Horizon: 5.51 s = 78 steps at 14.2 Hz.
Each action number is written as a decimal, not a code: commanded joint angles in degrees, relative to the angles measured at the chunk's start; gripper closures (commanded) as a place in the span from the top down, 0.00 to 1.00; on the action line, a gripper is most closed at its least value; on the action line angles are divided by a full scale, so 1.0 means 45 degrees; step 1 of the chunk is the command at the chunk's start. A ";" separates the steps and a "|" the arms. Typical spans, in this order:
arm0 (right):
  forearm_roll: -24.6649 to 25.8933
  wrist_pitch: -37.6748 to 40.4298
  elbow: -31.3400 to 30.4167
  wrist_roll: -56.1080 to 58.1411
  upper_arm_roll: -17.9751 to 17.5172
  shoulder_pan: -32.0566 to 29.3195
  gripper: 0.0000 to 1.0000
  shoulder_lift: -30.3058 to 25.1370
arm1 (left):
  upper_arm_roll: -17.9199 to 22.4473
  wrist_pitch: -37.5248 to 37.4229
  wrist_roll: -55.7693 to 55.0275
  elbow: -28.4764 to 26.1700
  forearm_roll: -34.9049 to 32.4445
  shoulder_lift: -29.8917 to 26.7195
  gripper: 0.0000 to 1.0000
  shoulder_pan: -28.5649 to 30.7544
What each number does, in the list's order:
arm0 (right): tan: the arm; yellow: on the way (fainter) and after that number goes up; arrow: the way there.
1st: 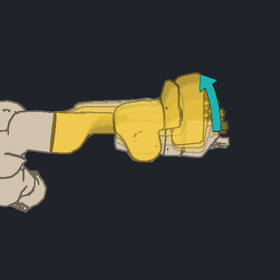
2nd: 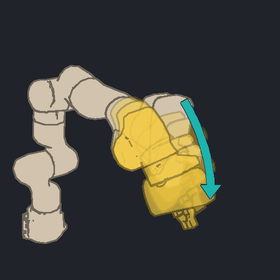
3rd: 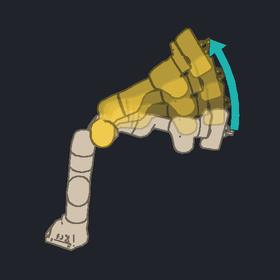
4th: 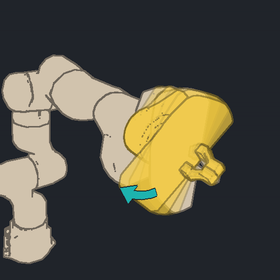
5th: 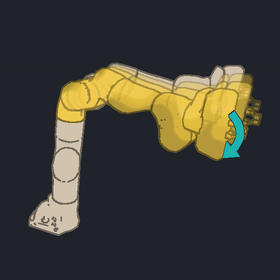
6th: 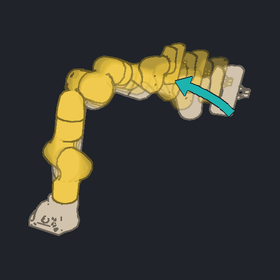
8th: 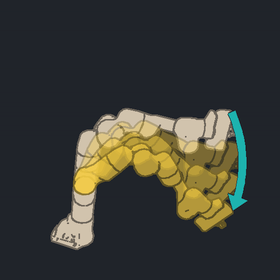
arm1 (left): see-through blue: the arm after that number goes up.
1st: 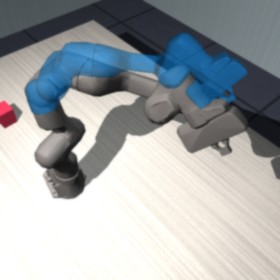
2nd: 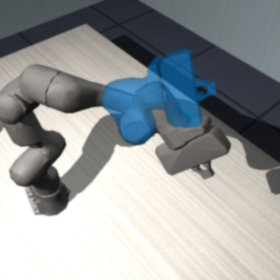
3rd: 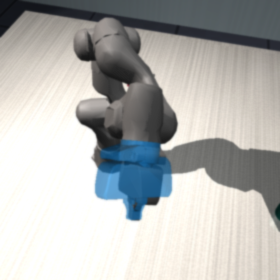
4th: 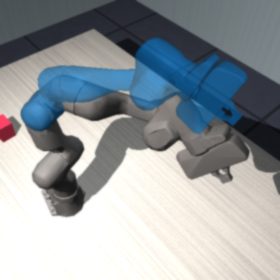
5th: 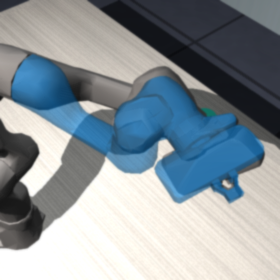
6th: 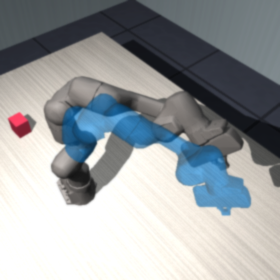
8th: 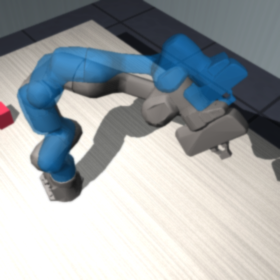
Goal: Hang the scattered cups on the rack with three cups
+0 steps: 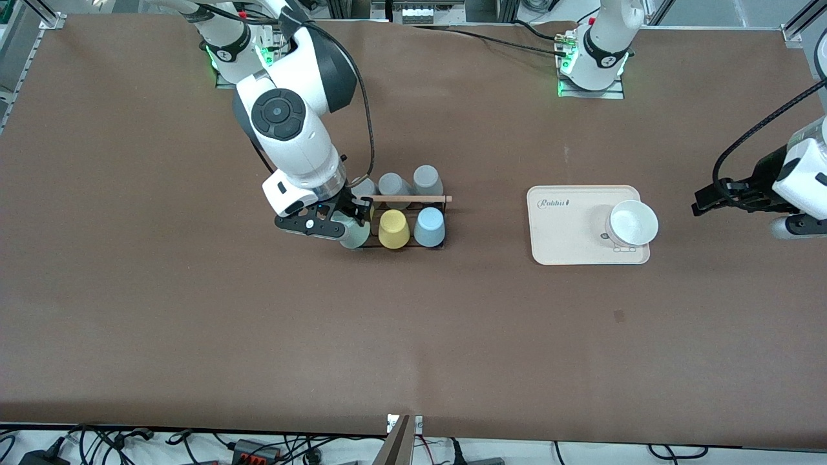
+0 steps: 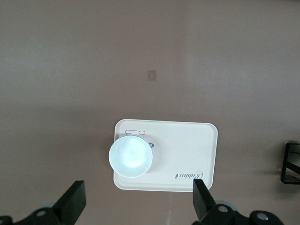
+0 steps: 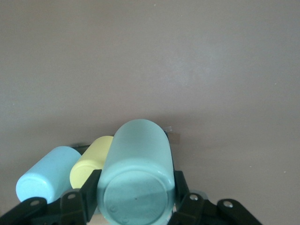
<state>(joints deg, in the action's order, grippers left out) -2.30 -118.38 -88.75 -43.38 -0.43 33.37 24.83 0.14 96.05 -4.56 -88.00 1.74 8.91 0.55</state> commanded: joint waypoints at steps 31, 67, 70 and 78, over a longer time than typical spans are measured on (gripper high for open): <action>0.0296 -0.0391 -0.0707 -0.0164 -0.0393 0.0143 0.33 0.1122 | 0.0028 0.0062 0.1072 -0.0034 -0.0153 -0.0633 1.00 0.0014; 0.1702 0.6189 0.1305 0.8662 -0.0275 -0.8646 1.00 -0.4014 | -0.0070 0.0296 0.0798 -0.0522 -0.0250 -0.0965 1.00 0.0014; 0.1002 0.6928 0.1033 0.8877 -0.0295 -0.8724 1.00 -0.4052 | -0.0089 0.0335 0.0818 -0.0541 -0.0270 -0.0945 1.00 0.0014; 0.0999 0.6776 0.0212 0.9367 -0.0276 -0.8373 1.00 -0.4443 | -0.0109 0.0414 0.0818 -0.0541 -0.0543 -0.0964 1.00 -0.0026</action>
<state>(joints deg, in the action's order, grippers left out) 2.76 -88.06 -85.82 -2.41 -1.79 -4.44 6.74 -0.13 97.06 -0.44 -89.08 0.39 5.83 0.64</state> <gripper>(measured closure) 0.000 0.000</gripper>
